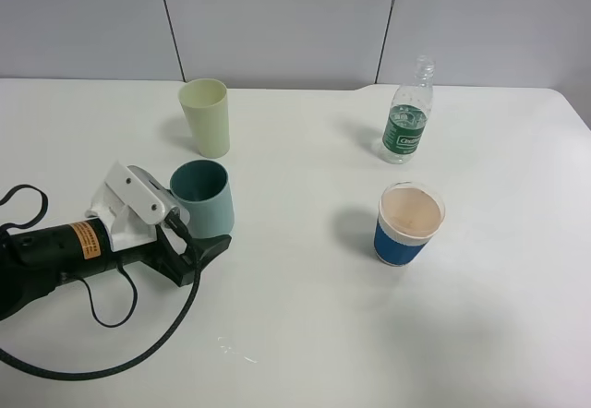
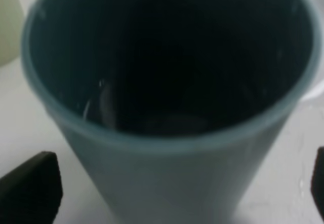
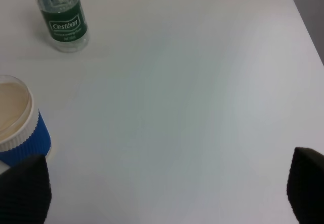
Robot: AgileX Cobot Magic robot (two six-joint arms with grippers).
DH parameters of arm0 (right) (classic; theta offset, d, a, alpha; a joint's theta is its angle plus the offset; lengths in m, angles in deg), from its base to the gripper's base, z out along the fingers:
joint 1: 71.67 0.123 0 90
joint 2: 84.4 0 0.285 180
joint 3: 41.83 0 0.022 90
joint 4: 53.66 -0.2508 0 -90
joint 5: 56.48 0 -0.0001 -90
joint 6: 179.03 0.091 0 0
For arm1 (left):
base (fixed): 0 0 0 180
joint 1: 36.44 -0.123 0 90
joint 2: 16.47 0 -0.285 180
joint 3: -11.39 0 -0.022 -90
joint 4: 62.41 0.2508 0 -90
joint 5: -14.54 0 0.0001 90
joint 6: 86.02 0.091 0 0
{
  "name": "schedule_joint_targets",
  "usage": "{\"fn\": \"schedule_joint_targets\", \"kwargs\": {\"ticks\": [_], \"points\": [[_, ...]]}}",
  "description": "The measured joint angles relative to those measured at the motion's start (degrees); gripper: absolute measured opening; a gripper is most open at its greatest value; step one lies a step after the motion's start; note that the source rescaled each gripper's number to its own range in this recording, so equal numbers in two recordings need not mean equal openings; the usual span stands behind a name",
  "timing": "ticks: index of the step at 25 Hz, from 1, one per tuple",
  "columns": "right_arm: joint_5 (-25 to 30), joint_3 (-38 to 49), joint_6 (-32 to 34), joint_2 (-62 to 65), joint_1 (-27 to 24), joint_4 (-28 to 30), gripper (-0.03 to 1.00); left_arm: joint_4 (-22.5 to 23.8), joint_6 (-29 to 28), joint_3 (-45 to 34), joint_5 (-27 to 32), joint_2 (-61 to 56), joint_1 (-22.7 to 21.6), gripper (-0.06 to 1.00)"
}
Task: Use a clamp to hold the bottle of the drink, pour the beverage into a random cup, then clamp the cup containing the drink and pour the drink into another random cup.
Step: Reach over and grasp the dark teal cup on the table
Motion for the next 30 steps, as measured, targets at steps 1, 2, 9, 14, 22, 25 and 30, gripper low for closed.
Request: {"fn": "schedule_joint_targets", "kwargs": {"ticks": [1, 2, 9, 14, 22, 25, 30], "points": [[0.0, 0.0, 0.0, 0.0, 0.0, 0.0, 0.85, 0.2, 0.0, 0.3, 0.1, 0.1, 0.0, 1.0], [0.0, 0.0, 0.0, 0.0, 0.0, 0.0, 0.85, 0.3, -0.2, 0.6, 0.1, 0.1, 0.0, 1.0], [0.0, 0.0, 0.0, 0.0, 0.0, 0.0, 0.85, 0.5, -1.2, 2.4, 0.1, 0.1, 0.0, 1.0], [0.0, 0.0, 0.0, 0.0, 0.0, 0.0, 0.85, 0.5, -1.3, 2.6, 0.1, 0.1, 0.0, 1.0], [0.0, 0.0, 0.0, 0.0, 0.0, 0.0, 0.85, 0.7, -1.3, 3.4, 0.1, 2.5, 0.0, 1.0], [0.0, 0.0, 0.0, 0.0, 0.0, 0.0, 0.85, 1.1, -1.3, 4.2, 0.1, 3.3, 0.0, 1.0], [0.0, 0.0, 0.0, 0.0, 0.0, 0.0, 0.85, 1.7, -1.0, 4.8, 0.1, 5.1, 0.0, 1.0]]}}
